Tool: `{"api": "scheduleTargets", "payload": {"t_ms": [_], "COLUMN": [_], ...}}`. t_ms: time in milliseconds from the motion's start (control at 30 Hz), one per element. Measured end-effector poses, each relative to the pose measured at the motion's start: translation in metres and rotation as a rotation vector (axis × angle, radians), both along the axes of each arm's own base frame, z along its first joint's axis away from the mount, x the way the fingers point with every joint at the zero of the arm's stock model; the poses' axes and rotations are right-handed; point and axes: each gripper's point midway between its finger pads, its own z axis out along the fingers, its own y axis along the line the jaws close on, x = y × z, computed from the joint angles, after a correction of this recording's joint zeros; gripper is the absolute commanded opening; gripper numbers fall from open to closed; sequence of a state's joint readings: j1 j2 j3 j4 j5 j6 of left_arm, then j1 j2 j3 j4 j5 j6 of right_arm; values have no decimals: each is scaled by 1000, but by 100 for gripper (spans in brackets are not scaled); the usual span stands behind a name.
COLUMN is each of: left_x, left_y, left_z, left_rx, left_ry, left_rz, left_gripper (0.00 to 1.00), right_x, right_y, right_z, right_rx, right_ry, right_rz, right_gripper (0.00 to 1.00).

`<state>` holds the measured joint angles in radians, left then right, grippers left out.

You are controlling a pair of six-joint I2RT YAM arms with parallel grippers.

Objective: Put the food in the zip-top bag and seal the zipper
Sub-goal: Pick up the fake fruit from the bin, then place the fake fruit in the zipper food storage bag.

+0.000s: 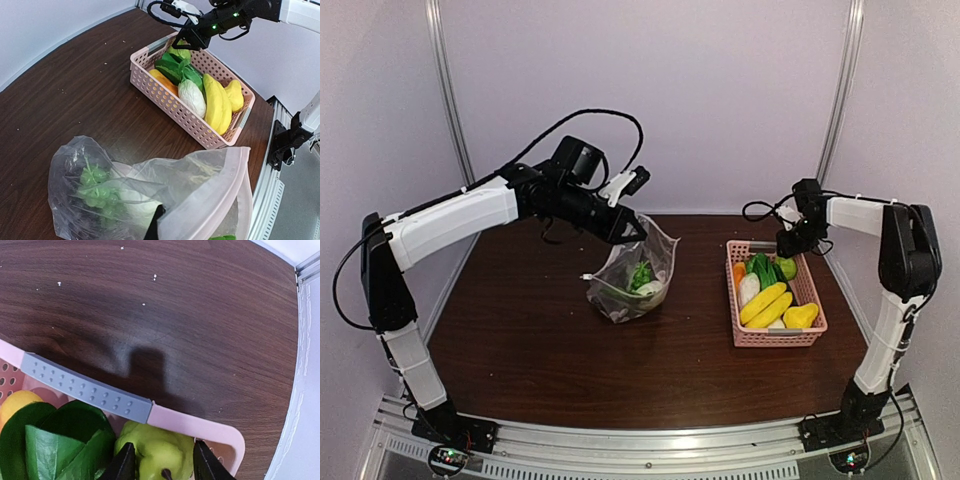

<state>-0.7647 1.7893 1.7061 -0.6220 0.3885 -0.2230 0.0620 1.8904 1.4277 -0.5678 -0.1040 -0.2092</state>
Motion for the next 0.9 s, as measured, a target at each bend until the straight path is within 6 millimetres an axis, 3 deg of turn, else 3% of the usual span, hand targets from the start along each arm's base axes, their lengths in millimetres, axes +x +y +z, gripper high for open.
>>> {"api": "scheduleTargets", "payload": {"t_ms": [200, 433, 533, 733, 833, 900], "left_x": [0, -1, -1, 2, 3, 3], "left_y": [0, 0, 0, 2, 3, 2], "left_z": [-1, -1, -1, 0, 0, 0], "left_rx": [-1, -4, -5, -8, -10, -11], "left_ry": [5, 7, 9, 11, 10, 10], "left_rz": [1, -3, -3, 3, 3, 2], "left_gripper": [0, 0, 0, 0, 0, 0], "right_x": [3, -5, -16, -37, -55, -74], "right_y": [-1, 0, 0, 10, 38, 74], "right_z": [-12, 1, 30, 129, 164, 181], "right_rx": [14, 26, 27, 16, 43, 78], "right_ry": [21, 0, -53, -283, -373, -413], "right_rz": [-3, 0, 5, 73, 181, 310], "right_gripper": [18, 13, 13, 13, 14, 14]}}
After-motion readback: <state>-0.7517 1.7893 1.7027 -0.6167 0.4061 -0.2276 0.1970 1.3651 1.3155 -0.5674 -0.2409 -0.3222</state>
